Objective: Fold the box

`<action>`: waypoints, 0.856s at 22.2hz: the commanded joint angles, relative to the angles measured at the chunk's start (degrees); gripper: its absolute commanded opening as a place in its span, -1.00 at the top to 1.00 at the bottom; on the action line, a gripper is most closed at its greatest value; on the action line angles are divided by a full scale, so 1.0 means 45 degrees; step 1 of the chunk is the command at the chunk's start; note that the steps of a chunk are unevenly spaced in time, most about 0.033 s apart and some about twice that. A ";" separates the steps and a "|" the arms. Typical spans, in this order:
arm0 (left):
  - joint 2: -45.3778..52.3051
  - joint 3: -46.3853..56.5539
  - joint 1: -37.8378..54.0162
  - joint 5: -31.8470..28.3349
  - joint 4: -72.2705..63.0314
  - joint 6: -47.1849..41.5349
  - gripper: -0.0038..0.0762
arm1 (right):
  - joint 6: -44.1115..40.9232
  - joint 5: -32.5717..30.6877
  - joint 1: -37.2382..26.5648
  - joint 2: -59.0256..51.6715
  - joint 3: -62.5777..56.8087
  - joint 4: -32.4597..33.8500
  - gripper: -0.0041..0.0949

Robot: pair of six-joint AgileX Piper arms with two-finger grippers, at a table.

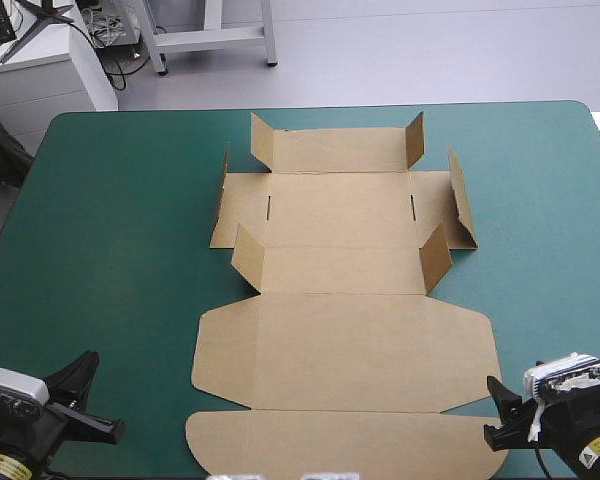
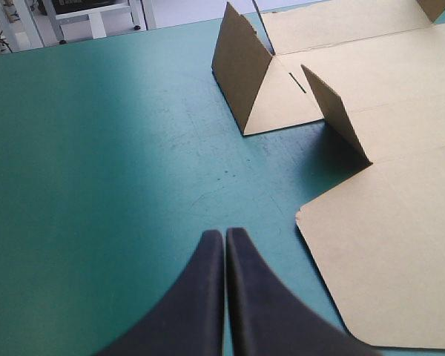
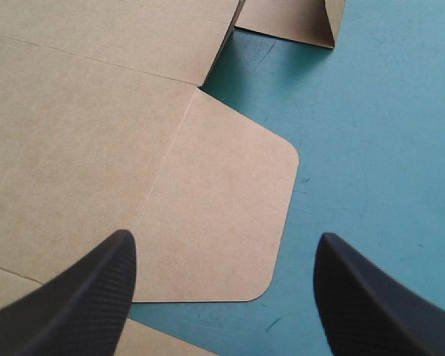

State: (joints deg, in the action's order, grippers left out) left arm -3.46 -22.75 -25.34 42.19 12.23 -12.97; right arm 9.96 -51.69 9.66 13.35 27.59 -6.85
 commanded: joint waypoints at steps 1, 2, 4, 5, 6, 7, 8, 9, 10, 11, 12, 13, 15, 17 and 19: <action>-0.0179 -0.0277 -0.0040 -0.0926 0.0089 -0.0117 0.93 | 0.0086 0.0773 0.0012 0.0157 0.0415 -0.0113 -0.38; -0.0179 -0.0277 -0.0040 -0.0926 0.0089 -0.0117 0.93 | 0.0086 0.0741 0.0012 0.0203 0.0528 -0.0178 -0.38; -0.0179 -0.0277 -0.0040 -0.0926 0.0089 -0.0117 0.93 | 0.0086 0.0475 0.0012 0.0652 0.1106 -0.0182 -0.38; -0.0179 -0.0277 -0.0040 -0.0926 0.0089 -0.0117 0.93 | 0.0086 0.0359 0.0012 0.1028 0.1503 -0.0155 -0.38; -0.0179 -0.0277 -0.0040 -0.0926 0.0089 -0.0094 0.93 | 0.0086 0.0332 0.0012 0.1495 0.1820 -0.0180 -0.38; -0.0179 -0.0277 -0.0040 -0.0949 0.0089 -0.0094 0.93 | 0.0086 0.0332 0.0012 0.2139 0.2243 -0.0180 -0.38; -0.0179 -0.0277 -0.0040 -0.0949 0.0089 -0.0094 0.93 | 0.0086 0.0332 0.0012 0.2585 0.2518 -0.0180 -0.38; -0.0179 -0.0277 -0.0040 -0.0949 0.0089 -0.0094 0.93 | 0.0086 0.0356 0.0012 0.3071 0.2803 -0.0180 -0.38; -0.0179 -0.0277 -0.0040 -0.0949 0.0089 -0.0120 0.93 | -0.0015 0.0388 0.0012 0.3680 0.3157 -0.0180 -0.36; -0.0179 -0.0277 -0.0040 -0.0949 0.0089 -0.0120 0.93 | -0.0070 0.0388 0.0012 0.4544 0.3658 -0.0180 -0.34; -0.0179 -0.0277 -0.0040 -0.0949 0.0089 -0.0120 0.93 | -0.0070 0.0388 0.0012 0.5210 0.4106 -0.0180 -0.32; -0.0179 -0.0277 -0.0040 -0.0949 0.0089 -0.0120 0.93 | -0.0070 0.0312 0.0012 0.6107 0.4584 -0.0214 -0.32; -0.0179 -0.0277 -0.0040 -0.0949 0.0089 -0.0120 0.93 | -0.0047 -0.0341 0.0012 0.7835 0.5769 -0.0267 -0.32; -0.0179 -0.0277 -0.0040 -0.0949 0.0089 -0.0120 0.93 | -0.0047 -0.0961 0.0012 0.8879 0.6561 -0.0320 -0.32; -0.0179 -0.0277 -0.0040 -0.0949 0.0089 -0.0120 0.93 | -0.0010 -0.1543 0.0012 0.9889 0.7382 -0.0317 -0.32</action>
State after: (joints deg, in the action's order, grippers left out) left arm -3.41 -22.75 -25.34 42.19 12.23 -12.97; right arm 9.58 -57.59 9.66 52.68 54.64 -7.65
